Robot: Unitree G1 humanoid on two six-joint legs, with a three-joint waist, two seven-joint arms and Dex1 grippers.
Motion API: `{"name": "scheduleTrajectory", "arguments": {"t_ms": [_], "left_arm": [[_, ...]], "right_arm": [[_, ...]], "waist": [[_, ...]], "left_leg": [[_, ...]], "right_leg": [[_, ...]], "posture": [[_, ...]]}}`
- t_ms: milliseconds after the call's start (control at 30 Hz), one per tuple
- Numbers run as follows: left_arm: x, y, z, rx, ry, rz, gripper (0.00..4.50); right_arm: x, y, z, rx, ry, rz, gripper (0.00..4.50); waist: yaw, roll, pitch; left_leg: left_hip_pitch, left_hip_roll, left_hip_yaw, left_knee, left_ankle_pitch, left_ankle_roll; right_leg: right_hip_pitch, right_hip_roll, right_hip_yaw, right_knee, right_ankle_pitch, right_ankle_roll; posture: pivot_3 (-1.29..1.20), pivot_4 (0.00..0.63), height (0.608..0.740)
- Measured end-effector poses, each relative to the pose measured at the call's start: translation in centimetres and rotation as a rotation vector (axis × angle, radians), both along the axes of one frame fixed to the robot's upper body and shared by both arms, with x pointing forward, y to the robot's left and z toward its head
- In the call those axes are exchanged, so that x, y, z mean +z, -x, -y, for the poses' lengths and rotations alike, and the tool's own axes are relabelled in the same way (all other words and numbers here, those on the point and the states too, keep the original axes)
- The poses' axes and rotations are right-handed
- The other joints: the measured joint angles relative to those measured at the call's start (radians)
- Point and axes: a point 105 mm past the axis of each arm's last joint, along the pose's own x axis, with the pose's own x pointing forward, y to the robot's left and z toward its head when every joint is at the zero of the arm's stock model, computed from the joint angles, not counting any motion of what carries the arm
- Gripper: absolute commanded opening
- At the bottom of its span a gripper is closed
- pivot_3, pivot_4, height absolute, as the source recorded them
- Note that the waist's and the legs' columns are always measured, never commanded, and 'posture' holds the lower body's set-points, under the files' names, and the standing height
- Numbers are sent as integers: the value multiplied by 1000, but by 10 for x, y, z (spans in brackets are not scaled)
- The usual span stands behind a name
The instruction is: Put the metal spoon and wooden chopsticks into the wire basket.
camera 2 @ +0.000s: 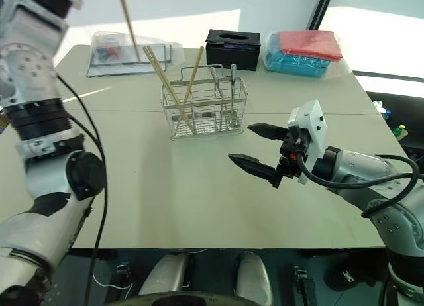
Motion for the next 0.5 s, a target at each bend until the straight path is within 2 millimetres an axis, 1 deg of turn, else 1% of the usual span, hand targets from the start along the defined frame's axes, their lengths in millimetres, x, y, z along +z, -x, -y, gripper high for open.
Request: {"name": "scheduleTrajectory", "arguments": {"t_ms": [67,167,333,400,500], "left_arm": [[-4,-4,13,-25,-2,-2,70],[-18,-14,22,-12,-26,-16,70],[-68,-38,26,17,-67,-115,70],[-86,-42,31,20,-87,-137,70],[-108,-46,39,18,-95,-172,70]], "right_arm": [[-1,-1,1,-8,0,2,4500],[-3,-2,1,-19,-9,-2,4500],[-5,0,3,-48,-16,-4,4500],[-4,-1,6,-65,-20,-1,4500],[0,-1,8,-86,-26,15,4500]], "waist": [[-2,1,0],[-2,3,-1],[0,2,0],[3,2,0],[3,2,0]], "left_leg": [[0,0,1,0,0,0],[0,0,1,-2,0,0],[0,0,1,-1,0,0],[-1,0,1,0,0,1],[-1,0,1,0,0,1]], "right_leg": [[-1,0,1,0,0,0],[-1,1,1,-1,0,0],[-1,0,1,-1,0,0],[-1,0,1,-1,0,0],[-1,0,1,-1,0,0]], "posture": [[0,150,667],[0,150,667],[0,150,667],[0,150,667],[0,150,667]]}}
